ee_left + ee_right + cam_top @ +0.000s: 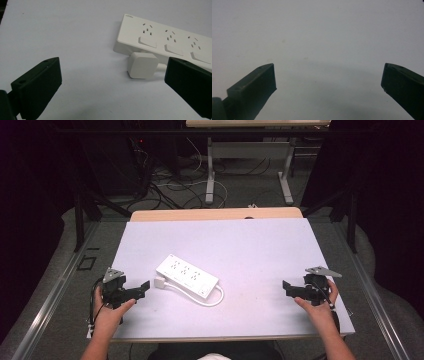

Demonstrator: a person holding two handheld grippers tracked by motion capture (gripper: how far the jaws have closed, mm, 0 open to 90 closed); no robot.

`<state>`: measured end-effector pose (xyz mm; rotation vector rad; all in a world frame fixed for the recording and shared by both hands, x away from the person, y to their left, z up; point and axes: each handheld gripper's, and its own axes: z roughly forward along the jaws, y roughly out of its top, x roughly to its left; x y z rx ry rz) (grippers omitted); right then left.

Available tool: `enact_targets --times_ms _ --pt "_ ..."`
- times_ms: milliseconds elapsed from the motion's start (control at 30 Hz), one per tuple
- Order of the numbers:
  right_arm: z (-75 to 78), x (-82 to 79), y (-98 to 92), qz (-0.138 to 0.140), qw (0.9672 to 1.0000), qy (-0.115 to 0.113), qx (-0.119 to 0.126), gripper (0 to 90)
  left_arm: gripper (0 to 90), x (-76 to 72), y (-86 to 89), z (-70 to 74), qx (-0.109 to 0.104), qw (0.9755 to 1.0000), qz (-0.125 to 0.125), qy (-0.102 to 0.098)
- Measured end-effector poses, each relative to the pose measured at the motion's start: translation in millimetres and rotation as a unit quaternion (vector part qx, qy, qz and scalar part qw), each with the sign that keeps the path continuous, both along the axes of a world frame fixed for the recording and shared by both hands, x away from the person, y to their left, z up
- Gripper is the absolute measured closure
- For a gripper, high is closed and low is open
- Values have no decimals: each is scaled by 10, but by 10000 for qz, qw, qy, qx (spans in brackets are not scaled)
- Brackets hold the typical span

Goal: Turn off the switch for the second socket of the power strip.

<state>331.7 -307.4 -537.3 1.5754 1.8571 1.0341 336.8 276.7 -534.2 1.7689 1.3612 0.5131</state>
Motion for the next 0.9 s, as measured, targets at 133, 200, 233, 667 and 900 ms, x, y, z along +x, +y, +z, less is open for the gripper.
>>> enact_targets --times_ms 133,200,233,667,900 --pt "12 -48 -29 -82 9999 -86 -70 0 10 8 -18 28 -44 10000 -67 57" --pt "19 -70 -40 -83 9999 -140 -50 0 75 5 -25 38 -24 9999 -74 92" --pt "22 -71 -41 -110 9998 -175 -80 0 89 1 -33 55 51 9999 -101 92" --pt "1 -74 -10 -79 9997 -205 -41 0 112 13 -127 88 103 9996 -270 23" --pt "24 -64 16 -100 9995 -275 -69 0 179 -6 -154 169 87 9996 -236 -114"
